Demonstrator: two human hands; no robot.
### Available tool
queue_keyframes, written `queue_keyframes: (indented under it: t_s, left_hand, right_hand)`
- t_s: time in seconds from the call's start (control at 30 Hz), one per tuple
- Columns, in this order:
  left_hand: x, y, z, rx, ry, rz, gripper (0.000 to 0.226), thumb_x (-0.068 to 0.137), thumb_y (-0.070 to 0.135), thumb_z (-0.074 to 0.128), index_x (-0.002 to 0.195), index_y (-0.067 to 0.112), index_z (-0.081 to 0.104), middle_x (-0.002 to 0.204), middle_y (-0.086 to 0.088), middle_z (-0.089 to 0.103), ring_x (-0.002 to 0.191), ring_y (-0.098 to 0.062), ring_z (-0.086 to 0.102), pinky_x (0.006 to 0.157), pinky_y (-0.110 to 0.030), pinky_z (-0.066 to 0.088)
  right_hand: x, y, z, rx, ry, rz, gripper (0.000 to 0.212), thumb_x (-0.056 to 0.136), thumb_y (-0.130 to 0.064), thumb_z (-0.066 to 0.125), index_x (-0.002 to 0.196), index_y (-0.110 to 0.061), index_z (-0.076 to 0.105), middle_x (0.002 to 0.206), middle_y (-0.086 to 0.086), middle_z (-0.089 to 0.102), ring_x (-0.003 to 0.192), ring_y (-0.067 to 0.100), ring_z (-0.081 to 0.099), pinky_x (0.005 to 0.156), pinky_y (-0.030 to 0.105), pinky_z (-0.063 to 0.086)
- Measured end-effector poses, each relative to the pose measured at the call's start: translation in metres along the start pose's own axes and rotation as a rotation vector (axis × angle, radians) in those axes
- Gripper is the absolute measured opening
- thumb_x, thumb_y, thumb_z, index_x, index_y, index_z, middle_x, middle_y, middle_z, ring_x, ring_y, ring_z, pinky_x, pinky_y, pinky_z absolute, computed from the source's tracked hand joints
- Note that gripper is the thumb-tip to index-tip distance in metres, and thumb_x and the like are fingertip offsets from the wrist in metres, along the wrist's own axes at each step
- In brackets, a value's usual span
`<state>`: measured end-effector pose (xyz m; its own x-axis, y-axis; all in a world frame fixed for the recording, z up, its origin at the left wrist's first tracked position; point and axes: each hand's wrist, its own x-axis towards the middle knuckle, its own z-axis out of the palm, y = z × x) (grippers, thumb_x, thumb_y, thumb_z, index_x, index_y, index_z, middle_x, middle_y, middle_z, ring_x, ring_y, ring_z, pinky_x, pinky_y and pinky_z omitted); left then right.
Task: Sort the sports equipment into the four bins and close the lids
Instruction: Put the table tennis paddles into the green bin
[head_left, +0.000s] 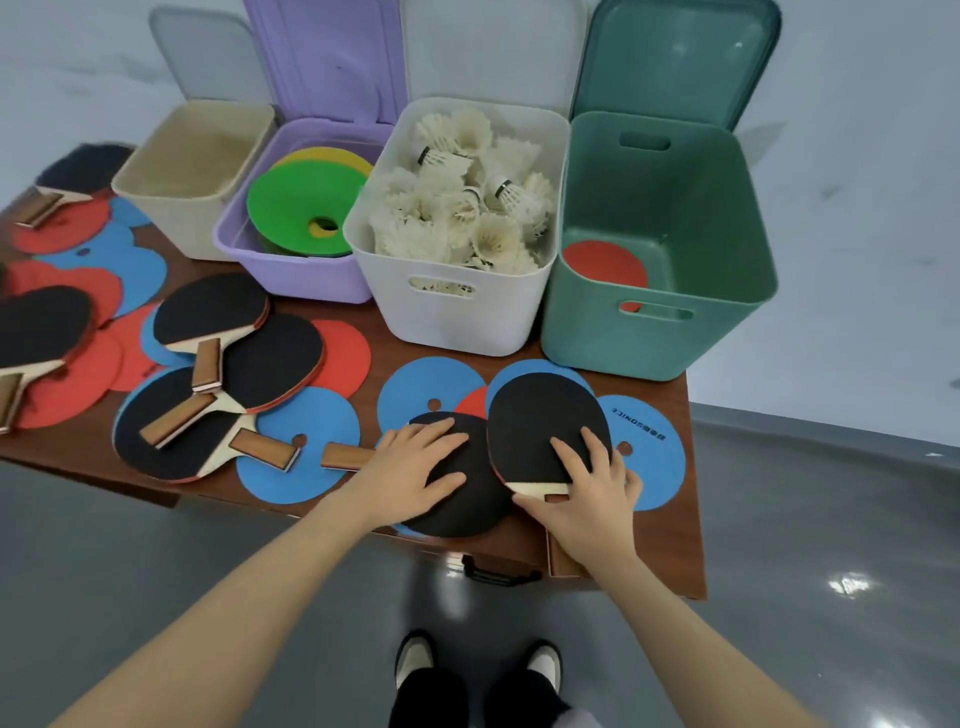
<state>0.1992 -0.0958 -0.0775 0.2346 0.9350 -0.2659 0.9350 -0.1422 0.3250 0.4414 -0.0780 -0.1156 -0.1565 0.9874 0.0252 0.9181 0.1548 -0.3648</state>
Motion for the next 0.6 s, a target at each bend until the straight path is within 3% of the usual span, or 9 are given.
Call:
queue_keyframes:
  t_s: [0.13, 0.3, 0.4, 0.6]
  left_hand:
    - [-0.009, -0.038, 0.001, 0.155, -0.186, 0.035, 0.096, 0.066, 0.083, 0.037, 0.147, 0.038, 0.009, 0.157, -0.003, -0.001, 0.141, -0.031, 0.004, 0.113, -0.044, 0.008]
    - [-0.006, -0.051, 0.001, 0.238, -0.249, 0.111, 0.114, 0.062, 0.075, 0.062, 0.146, 0.038, -0.006, 0.155, -0.005, -0.014, 0.140, -0.039, -0.005, 0.113, -0.050, 0.004]
    - [-0.006, -0.055, 0.008, 0.185, -0.196, 0.142, 0.113, 0.063, 0.074, 0.063, 0.147, 0.039, -0.004, 0.155, -0.006, -0.015, 0.140, -0.038, -0.005, 0.113, -0.049, 0.004]
    - [-0.009, -0.062, 0.013, 0.001, -0.105, 0.129, 0.098, 0.066, 0.064, 0.069, 0.146, 0.036, 0.019, 0.157, 0.003, -0.002, 0.143, -0.029, 0.001, 0.114, -0.042, 0.008]
  right_hand:
    - [-0.011, -0.012, 0.007, -0.032, 0.000, 0.035, 0.081, 0.063, -0.075, 0.056, 0.132, -0.032, 0.048, 0.147, 0.004, 0.036, 0.132, 0.037, 0.031, 0.103, 0.053, 0.024]
    - [-0.022, -0.027, 0.012, -0.066, -0.010, 0.118, 0.081, 0.065, -0.075, 0.060, 0.133, -0.035, 0.045, 0.149, 0.002, 0.032, 0.135, 0.032, 0.026, 0.105, 0.049, 0.021]
    - [-0.025, -0.029, 0.011, -0.090, 0.027, 0.129, 0.080, 0.063, -0.078, 0.053, 0.129, -0.034, 0.049, 0.146, 0.003, 0.037, 0.132, 0.035, 0.031, 0.102, 0.050, 0.025]
    - [-0.031, -0.034, 0.011, -0.093, 0.090, 0.143, 0.078, 0.062, -0.078, 0.048, 0.124, -0.032, 0.054, 0.140, 0.005, 0.044, 0.126, 0.038, 0.038, 0.097, 0.052, 0.031]
